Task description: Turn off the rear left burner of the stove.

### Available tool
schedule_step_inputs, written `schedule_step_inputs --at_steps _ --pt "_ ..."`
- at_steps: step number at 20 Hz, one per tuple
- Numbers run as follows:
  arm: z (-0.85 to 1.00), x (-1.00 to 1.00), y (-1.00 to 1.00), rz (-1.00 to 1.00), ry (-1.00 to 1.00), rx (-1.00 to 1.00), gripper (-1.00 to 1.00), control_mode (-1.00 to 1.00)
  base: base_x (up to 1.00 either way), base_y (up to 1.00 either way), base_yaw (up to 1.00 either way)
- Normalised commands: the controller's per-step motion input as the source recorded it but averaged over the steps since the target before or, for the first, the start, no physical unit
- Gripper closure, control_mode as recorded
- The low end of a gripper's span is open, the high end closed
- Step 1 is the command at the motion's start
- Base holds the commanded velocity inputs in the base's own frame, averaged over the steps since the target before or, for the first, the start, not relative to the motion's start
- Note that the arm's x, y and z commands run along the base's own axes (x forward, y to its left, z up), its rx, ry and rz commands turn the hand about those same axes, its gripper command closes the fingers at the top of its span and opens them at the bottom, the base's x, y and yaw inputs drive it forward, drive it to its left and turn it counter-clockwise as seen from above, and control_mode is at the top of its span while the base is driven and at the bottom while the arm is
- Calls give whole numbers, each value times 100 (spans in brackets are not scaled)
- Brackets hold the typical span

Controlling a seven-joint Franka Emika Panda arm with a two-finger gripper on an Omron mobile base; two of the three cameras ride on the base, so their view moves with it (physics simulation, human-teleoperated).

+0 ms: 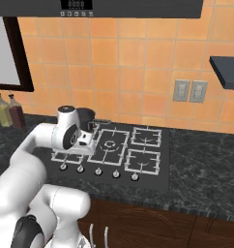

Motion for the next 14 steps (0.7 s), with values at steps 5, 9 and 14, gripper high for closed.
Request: schedule_step_inputs --at_steps 5,9,14 --pt "-62 1 5 0 1 0 -100 -100 0 0 0" --pt "-47 24 11 0 1 0 -100 -100 0 0 0" --pt "-35 43 9 0 0 0 -100 -100 0 0 0"
